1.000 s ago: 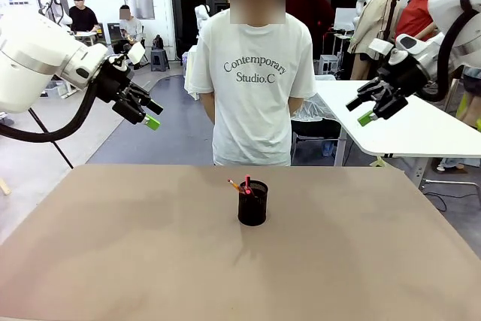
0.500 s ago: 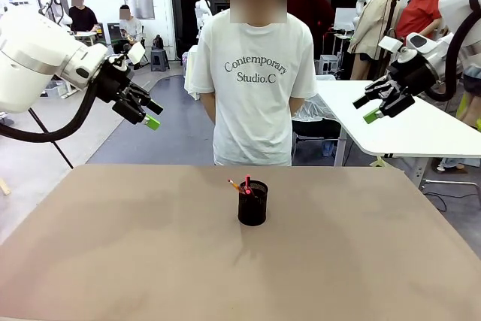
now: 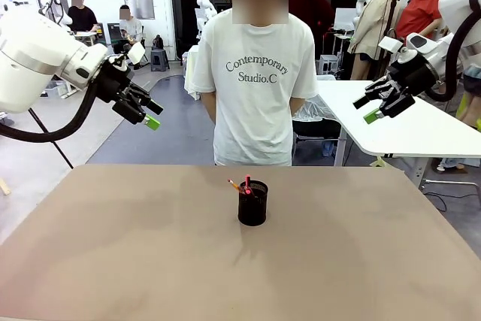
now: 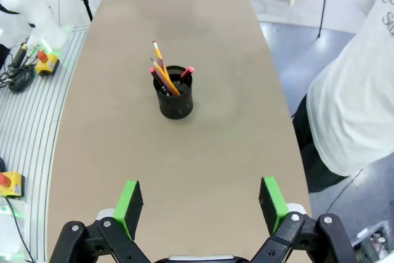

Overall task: Place the pens into the pen holder.
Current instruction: Pick up a writing instrument from the table and place it into the Pen holder.

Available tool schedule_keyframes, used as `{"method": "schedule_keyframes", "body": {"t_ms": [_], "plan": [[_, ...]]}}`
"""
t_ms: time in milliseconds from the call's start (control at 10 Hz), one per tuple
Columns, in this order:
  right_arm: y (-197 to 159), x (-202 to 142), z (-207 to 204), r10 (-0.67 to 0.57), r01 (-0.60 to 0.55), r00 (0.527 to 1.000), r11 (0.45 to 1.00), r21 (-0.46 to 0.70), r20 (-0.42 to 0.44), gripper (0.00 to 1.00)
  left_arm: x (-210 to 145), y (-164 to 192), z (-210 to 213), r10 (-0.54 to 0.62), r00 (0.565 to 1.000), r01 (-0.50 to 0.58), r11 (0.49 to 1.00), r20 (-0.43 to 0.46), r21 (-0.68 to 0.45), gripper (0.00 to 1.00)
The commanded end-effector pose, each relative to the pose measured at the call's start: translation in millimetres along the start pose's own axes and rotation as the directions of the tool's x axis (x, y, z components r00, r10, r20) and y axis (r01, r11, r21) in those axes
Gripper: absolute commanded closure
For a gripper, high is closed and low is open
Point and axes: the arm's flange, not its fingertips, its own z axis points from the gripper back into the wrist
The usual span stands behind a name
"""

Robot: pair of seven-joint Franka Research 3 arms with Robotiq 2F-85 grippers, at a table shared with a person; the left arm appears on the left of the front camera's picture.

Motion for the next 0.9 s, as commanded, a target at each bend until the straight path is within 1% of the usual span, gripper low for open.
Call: {"method": "schedule_keyframes", "body": {"t_ms": [0, 800], "plan": [[-0.1, 0.8, 1.4, 0.003, -0.003, 1.0, 1.0, -0.006, -0.003, 0.0, -0.5, -0.5, 1.5, -0.005, 1.0, 0.005, 1.0, -0.001, 0.004, 0.0], [-0.1, 0.8, 1.4, 0.003, -0.003, 1.0, 1.0, -0.006, -0.003, 0.0, -0.5, -0.5, 1.5, -0.005, 1.0, 0.005, 1.0, -0.001, 0.004, 0.0]]}}
